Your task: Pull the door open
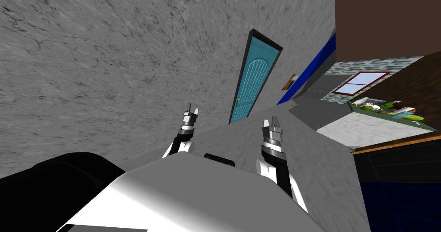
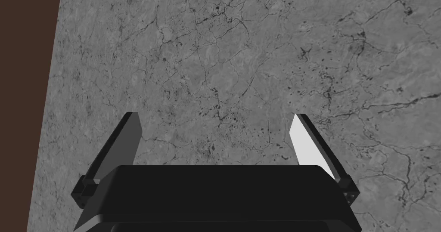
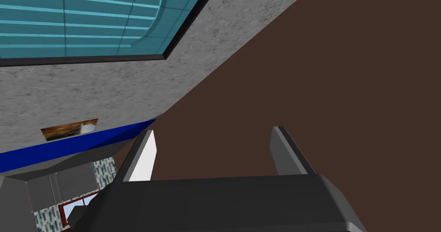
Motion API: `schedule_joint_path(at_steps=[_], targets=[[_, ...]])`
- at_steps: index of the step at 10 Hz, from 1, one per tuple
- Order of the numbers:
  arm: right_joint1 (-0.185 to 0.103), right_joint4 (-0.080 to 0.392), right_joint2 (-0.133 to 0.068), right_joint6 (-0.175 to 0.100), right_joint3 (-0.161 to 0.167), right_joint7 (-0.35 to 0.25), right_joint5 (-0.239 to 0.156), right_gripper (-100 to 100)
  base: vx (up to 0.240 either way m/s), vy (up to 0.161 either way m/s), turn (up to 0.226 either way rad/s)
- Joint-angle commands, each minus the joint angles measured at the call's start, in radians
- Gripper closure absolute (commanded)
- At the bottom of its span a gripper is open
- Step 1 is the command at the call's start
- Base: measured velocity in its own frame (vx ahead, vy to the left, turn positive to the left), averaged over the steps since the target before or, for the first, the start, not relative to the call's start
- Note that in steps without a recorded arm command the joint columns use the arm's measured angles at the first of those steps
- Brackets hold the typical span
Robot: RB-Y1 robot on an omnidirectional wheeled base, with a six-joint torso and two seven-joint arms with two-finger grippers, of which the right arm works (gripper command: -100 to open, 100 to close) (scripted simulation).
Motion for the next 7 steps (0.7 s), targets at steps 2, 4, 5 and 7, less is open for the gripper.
schedule_joint_path(at_steps=[2, 4, 5, 7], targets=[[-0.029, 0.053, -0.018, -0.014, 0.003, 0.025, 0.018, -100, 0.078, -0.027, 0.03], [-0.055, 0.101, -0.033, -0.026, 0.005, 0.047, 0.034, -100, 0.134, -0.038, 0.025], [-0.062, 0.115, -0.038, -0.03, 0.006, 0.054, 0.039, -100, 0.109, -0.03, 0.021], [-0.078, 0.144, -0.047, -0.037, 0.007, 0.068, 0.049, -100, 0.077, -0.022, 0.014]])
